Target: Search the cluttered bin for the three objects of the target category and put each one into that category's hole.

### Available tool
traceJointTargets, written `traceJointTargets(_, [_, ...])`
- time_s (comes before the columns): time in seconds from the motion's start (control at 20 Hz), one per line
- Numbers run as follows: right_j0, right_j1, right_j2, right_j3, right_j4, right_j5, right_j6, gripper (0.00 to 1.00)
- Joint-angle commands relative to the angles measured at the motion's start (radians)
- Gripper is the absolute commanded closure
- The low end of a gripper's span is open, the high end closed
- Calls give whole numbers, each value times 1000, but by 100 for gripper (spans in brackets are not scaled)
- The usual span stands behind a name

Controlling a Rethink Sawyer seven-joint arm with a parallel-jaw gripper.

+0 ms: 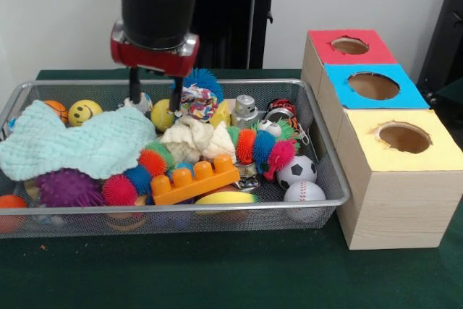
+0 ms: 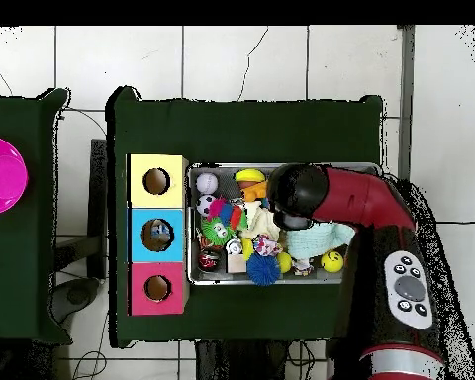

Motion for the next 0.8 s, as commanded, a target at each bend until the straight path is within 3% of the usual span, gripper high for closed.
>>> traceJointTargets(0.05, [-42, 76, 156, -3, -103, -29, -329, 0])
traceJointTargets(0.55, [-109, 130, 238, -9, -213, -126, -290, 0])
traceJointTargets(0.8, [-103, 160, 227, -27, -334, -196, -280, 0])
